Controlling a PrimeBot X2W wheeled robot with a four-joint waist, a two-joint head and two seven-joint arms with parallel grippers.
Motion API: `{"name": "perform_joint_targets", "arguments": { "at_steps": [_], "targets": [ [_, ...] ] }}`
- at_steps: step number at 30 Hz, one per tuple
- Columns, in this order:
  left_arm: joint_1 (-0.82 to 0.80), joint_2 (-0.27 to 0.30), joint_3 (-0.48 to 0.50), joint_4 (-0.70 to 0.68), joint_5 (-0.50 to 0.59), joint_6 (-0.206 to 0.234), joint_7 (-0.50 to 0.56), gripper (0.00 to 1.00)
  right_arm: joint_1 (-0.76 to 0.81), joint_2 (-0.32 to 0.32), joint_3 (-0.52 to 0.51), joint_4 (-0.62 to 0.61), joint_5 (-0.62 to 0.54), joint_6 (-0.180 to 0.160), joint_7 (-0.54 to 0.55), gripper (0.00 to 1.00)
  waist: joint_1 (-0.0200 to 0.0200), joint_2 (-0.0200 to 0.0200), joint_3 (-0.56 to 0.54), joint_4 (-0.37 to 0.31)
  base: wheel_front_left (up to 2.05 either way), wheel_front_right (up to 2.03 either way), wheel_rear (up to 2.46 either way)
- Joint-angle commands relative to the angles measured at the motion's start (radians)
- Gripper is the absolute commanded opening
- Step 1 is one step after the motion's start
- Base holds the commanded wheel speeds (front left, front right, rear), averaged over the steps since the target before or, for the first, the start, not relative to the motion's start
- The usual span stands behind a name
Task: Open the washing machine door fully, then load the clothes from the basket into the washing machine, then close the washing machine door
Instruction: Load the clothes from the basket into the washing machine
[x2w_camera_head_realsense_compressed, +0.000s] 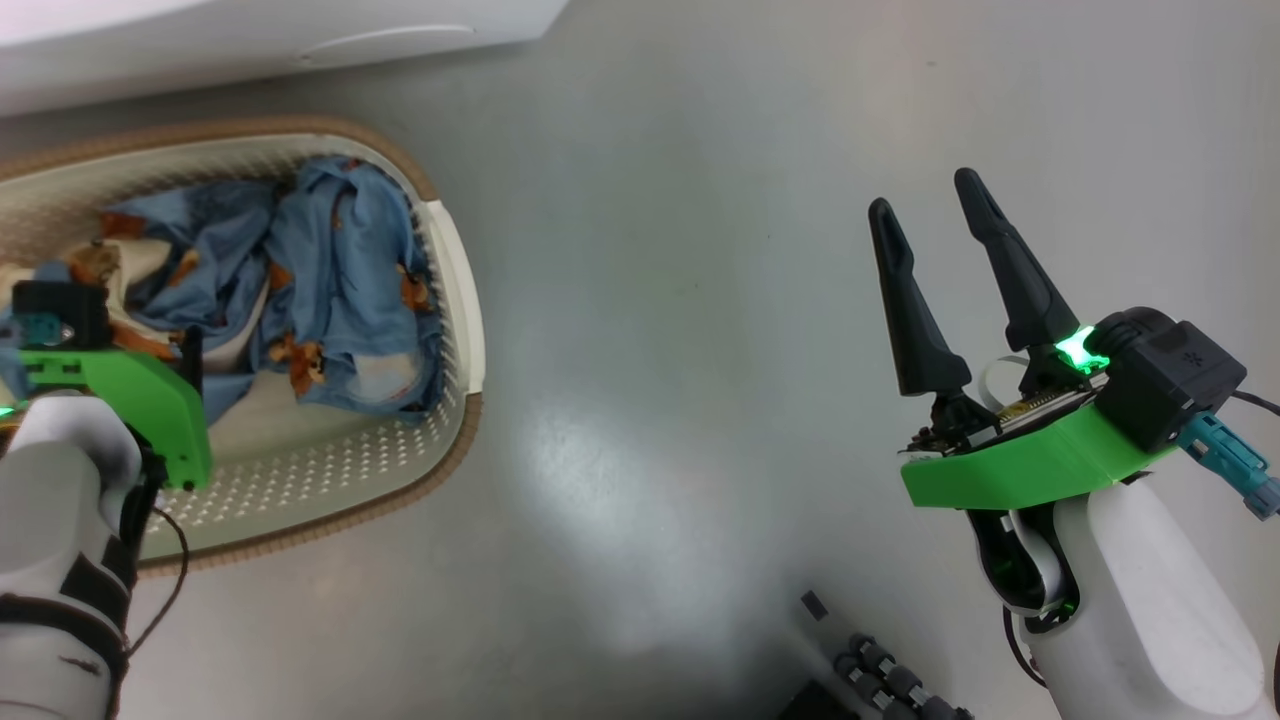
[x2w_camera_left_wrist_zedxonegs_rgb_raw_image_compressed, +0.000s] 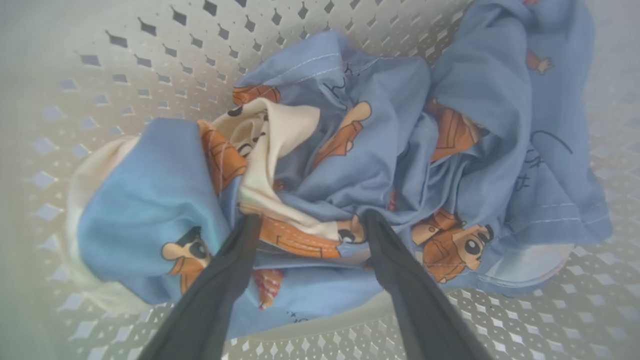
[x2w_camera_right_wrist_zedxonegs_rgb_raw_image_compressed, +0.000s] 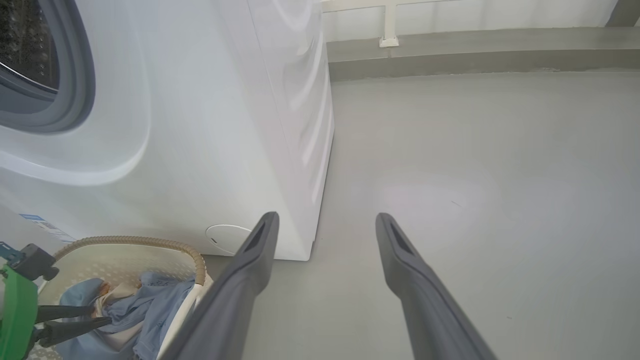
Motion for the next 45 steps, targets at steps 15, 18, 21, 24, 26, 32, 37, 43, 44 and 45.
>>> {"name": "perform_joint_targets", "arguments": {
  "at_steps": [15, 18, 21, 24, 26, 32, 37, 43, 44, 45],
  "targets": [
    [-0.028, 0.068, 0.005, -0.005, -0.03, -0.014, 0.064, 1.0, 0.0, 0.009, 0.035, -0.039, -0.013, 0.005, -0.009, 1.0, 0.0, 0.0, 0.055, -0.038, 0.0, 0.0, 0.0],
    [-0.03, 0.071, 0.002, -0.005, -0.035, -0.018, 0.076, 0.86, -0.003, 0.01, 0.037, -0.04, -0.013, 0.005, -0.009, 1.0, 0.0, 0.0, 0.058, -0.042, 0.0, 0.0, 0.0],
    [-0.032, 0.072, -0.002, -0.005, -0.038, -0.02, 0.085, 0.0, -0.004, 0.01, 0.037, -0.041, -0.014, 0.005, -0.009, 1.0, 0.0, 0.0, 0.058, -0.044, 0.0, 0.0, 0.0],
    [-0.033, 0.073, -0.004, -0.004, -0.041, -0.022, 0.086, 0.0, -0.005, 0.011, 0.037, -0.041, -0.014, 0.005, -0.009, 1.0, 0.0, 0.0, 0.056, -0.044, 0.0, 0.0, 0.0],
    [-0.033, 0.073, -0.005, -0.004, -0.043, -0.022, 0.088, 0.0, -0.006, 0.011, 0.038, -0.04, -0.014, 0.005, -0.009, 1.0, 0.0, 0.0, 0.053, -0.044, 0.0, 0.0, 0.0],
    [-0.028, 0.06, -0.003, -0.004, -0.061, -0.023, 0.078, 0.0, -0.008, 0.01, 0.033, -0.036, -0.015, 0.005, -0.009, 1.0, 0.0, 0.0, 0.028, -0.034, 0.0, 0.0, 0.0],
    [-0.009, 0.043, 0.015, -0.004, -0.092, -0.027, 0.046, 0.0, -0.007, 0.006, 0.028, -0.033, -0.015, 0.005, -0.009, 1.0, 0.0, 0.0, -0.007, -0.019, 0.0, 0.0, 0.0],
    [0.021, 0.016, 0.035, -0.004, -0.127, -0.034, -0.003, 0.0, 0.002, -0.004, 0.023, -0.026, -0.014, 0.005, -0.009, 1.0, 0.0, 0.0, -0.064, 0.005, 0.0, 0.0, 0.0],
    [0.026, 0.012, 0.039, -0.004, -0.134, -0.036, -0.013, 0.0, 0.004, -0.005, 0.023, -0.024, -0.014, 0.005, -0.009, 1.0, 0.0, 0.0, -0.074, 0.009, 0.0, 0.0, 0.0],
    [0.031, 0.009, 0.039, -0.004, -0.137, -0.04, -0.021, 0.0, 0.006, -0.006, 0.023, -0.023, -0.014, 0.005, -0.009, 1.0, 0.0, 0.0, -0.084, 0.014, 0.0, 0.0, 0.0]
  ]
}}
